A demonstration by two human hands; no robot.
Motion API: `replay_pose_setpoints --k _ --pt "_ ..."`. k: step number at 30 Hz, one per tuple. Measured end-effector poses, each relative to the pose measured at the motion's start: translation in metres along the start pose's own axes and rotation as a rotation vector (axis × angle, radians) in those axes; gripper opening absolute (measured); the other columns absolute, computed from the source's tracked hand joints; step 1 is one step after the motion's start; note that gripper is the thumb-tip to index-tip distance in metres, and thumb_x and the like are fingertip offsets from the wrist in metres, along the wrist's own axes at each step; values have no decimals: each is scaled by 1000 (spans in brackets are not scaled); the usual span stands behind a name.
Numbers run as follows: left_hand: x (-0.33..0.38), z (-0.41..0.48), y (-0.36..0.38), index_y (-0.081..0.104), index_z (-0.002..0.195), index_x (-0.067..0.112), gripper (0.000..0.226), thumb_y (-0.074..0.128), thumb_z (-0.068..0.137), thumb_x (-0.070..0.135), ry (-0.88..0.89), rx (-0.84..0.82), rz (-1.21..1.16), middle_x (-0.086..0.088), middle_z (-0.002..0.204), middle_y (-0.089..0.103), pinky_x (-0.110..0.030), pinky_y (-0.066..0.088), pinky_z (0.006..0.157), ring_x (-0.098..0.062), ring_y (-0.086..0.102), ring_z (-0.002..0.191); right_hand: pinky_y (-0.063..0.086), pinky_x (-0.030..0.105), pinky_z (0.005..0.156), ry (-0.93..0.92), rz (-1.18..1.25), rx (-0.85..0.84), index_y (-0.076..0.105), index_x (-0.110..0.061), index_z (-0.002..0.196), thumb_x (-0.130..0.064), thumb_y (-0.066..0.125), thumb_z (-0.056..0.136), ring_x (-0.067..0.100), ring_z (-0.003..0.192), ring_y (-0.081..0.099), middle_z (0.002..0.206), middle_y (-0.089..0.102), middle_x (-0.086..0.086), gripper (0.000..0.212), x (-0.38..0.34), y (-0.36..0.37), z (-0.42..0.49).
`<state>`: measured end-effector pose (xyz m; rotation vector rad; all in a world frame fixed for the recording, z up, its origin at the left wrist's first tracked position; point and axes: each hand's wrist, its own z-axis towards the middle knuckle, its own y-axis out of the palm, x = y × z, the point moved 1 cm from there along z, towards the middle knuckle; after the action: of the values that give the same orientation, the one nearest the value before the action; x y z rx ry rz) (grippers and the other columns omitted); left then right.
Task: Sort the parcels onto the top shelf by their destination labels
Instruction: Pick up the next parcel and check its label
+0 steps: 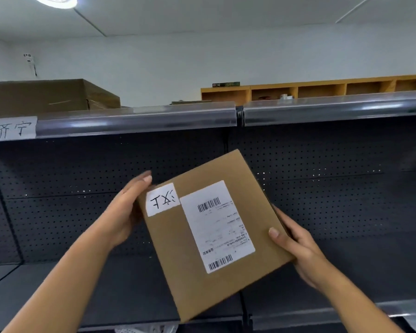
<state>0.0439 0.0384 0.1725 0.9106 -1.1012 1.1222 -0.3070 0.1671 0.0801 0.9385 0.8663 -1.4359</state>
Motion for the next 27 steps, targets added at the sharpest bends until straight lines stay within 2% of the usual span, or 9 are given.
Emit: replay_pose_setpoints --k 2,4,9,11,14,17,20,24,27 --pt "2 0 -2 64 142 46 92 76 61 88 -75 -245 175 4 134 78 -48 49 109 -21 72 124 59 28 98 -28 -42 26 63 -42 142 -29 71 93 15 126 70 141 71 -5 51 -12 -7 11" --pt "-2 2 -2 64 143 40 98 85 57 81 -123 -357 293 1 134 78 -50 52 110 -25 72 126 60 26 91 -66 -74 99 75 -43 126 -30 74 95 19 121 72 134 73 -1 34 -26 -12 25" --pt "-13 -7 21 70 134 32 63 80 78 58 -100 -211 205 -5 112 84 -40 65 81 -25 80 99 61 20 74 -126 -126 384 77 -28 111 -27 77 94 20 105 78 99 83 -12 17 -50 -14 55" --pt "-23 -17 30 70 131 36 52 76 82 53 -64 -156 131 -1 105 85 -36 66 74 -17 80 88 58 27 90 -136 -155 461 69 -26 131 -38 76 95 16 115 71 121 75 -11 39 -43 -10 50" --pt "-43 -31 40 71 130 37 43 76 88 50 -48 -77 12 -5 115 83 -45 67 83 -20 79 95 41 39 118 -89 -142 574 35 -31 159 -55 75 90 10 145 46 160 45 -6 84 -22 1 25" --pt "-57 -40 51 71 131 37 48 78 86 52 -49 12 -138 -5 118 82 -49 66 88 -25 77 103 29 41 125 21 2 443 24 -39 163 -71 74 80 11 153 35 170 33 -9 102 2 28 0" --pt "-66 -46 60 70 134 36 50 77 87 52 -28 97 -253 -3 125 80 -55 63 96 -28 74 115 40 40 121 22 14 276 27 -49 160 -64 76 81 -1 139 54 155 54 -22 94 17 58 -16" --pt "-78 -60 73 69 134 34 44 73 93 48 -26 150 -309 -2 123 80 -53 64 93 -26 75 114 47 30 110 -49 47 412 33 -44 156 -52 77 87 -12 121 62 145 60 -20 82 20 69 -23" --pt "-82 -67 75 64 136 32 47 75 92 45 -42 125 -296 2 124 81 -50 59 103 -23 74 117 51 26 102 -64 75 475 48 -48 137 -47 76 83 -11 113 67 134 67 -16 60 19 61 -23"
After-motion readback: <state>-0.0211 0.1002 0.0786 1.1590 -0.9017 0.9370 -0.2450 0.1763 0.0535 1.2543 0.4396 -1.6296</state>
